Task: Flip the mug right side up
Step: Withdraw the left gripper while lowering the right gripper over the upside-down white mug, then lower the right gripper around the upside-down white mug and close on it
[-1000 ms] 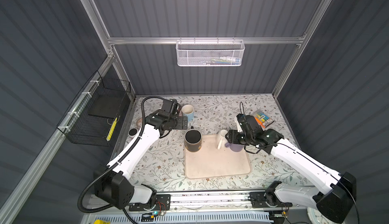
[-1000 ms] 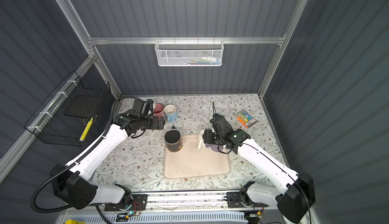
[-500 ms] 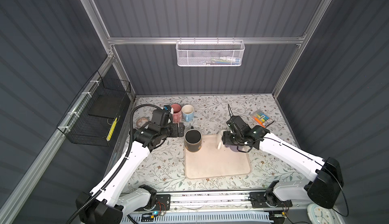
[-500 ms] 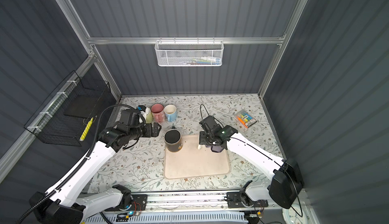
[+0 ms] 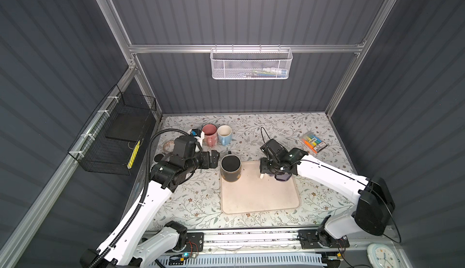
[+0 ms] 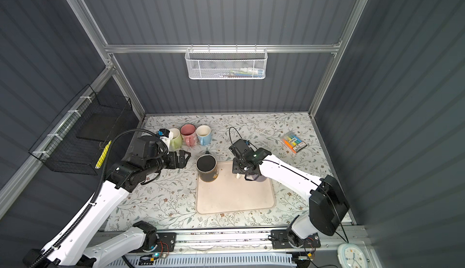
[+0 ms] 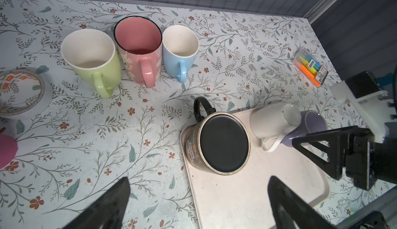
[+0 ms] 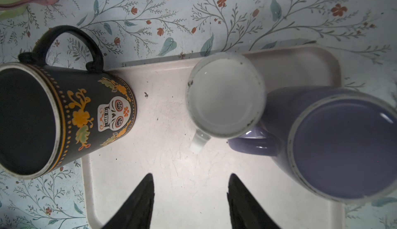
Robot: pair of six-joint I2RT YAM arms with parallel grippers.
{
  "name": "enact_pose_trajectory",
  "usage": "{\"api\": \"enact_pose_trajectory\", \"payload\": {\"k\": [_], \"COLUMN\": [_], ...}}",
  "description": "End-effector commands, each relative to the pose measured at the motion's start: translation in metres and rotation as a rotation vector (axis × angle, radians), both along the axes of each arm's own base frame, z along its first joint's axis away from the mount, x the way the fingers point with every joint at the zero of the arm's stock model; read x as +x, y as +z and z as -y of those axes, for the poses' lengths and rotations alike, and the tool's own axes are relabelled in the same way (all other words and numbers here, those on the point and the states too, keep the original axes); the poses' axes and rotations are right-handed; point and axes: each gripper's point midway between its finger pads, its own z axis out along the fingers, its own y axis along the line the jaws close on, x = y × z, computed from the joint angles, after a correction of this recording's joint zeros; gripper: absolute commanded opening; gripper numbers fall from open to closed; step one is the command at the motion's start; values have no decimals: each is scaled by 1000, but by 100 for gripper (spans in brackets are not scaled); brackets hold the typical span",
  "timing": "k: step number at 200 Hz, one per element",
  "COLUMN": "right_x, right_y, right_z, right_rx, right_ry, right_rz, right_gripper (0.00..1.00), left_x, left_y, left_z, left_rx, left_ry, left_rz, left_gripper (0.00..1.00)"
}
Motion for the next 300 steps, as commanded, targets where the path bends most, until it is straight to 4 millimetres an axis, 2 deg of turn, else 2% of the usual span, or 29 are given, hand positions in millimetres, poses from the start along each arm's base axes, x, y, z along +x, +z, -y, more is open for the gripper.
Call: {"api": "enact_pose_trajectory", "payload": {"k": [1,56,126,186,244,300], "right_x": [4,9,17,18,20,21], "right_y": [0,-17,-35,-46,-49,-51], "right_z": [-3,-9,-15,-11,-4,6], "right_rx": [3,1,-24,-73,-134,-210], "right_ry": [-24,-42,-47,-43,-32,-14], "right_rz": [4,-19,-37,-48,-51,-47], "right_gripper": [57,58,53,47,44,36], "left_x": [-6,-7,-7,-8,-9,-8], "left_y": [-6,-7,-9,-11,-12,-14], "left_z": [0,-2,-3,-5,-6,-6], "left_rx": [7,11,23,35,37,44], "left_ry": [-21,-21,-22,-20,-18,-17], "left_rz": [-17,-7,-8,-5,-7,-10], "left_gripper": [100,100,100,100,100,100]}}
